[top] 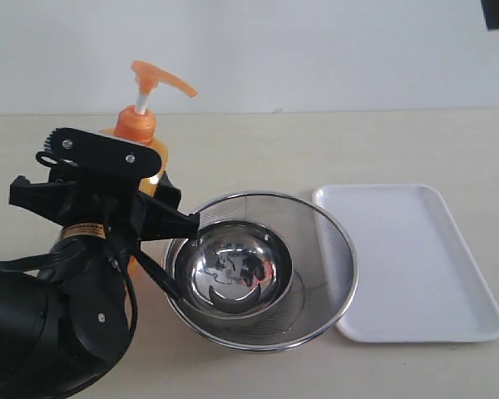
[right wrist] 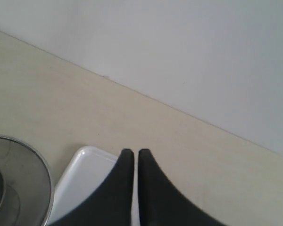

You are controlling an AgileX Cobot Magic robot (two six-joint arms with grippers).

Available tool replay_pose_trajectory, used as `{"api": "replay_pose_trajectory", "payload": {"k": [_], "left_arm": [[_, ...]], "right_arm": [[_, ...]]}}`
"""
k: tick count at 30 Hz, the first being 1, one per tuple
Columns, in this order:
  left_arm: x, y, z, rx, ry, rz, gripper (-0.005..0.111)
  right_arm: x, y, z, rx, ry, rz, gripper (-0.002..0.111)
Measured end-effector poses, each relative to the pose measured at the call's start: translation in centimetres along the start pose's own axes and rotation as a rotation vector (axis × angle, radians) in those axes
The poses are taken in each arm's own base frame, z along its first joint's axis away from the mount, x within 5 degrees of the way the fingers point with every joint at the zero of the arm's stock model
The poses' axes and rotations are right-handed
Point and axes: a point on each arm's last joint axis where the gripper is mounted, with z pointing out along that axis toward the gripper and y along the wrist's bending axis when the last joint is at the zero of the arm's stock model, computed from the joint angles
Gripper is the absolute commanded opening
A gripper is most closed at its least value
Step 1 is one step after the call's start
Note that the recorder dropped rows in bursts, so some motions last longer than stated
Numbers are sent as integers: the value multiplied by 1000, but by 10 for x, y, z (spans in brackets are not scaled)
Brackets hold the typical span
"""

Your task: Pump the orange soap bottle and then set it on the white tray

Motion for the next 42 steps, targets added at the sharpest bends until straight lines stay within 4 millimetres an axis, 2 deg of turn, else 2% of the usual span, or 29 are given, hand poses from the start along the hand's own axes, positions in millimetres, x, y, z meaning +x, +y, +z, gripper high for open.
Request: {"api": "replay_pose_trajectory", "payload": {"k": [8,15,19,25,29,35,42], "left_arm": [[0,7,-1,-62,24,-127,5],[-28,22,-14,-12,5,-297,5],[-33,28,-15,-15,15,-338,5],[-27,32,-7,-6,88,-360,5],[-27,31,-7,-2,83,-356,5],[-31,30,-6,29,46,-326,5],[-36,26,-6,76,-8,-283,5]], "right_arm": [[30,11,15,-14,61,11,0],[31,12,16,-10,60,43,0],[31,12,16,-10,60,50,0],[36,12,15,-23,37,47,0],[56,13,14,-38,43,71,0],[75,13,12,-43,57,103,0],[79,13,11,-52,54,107,0]]}}
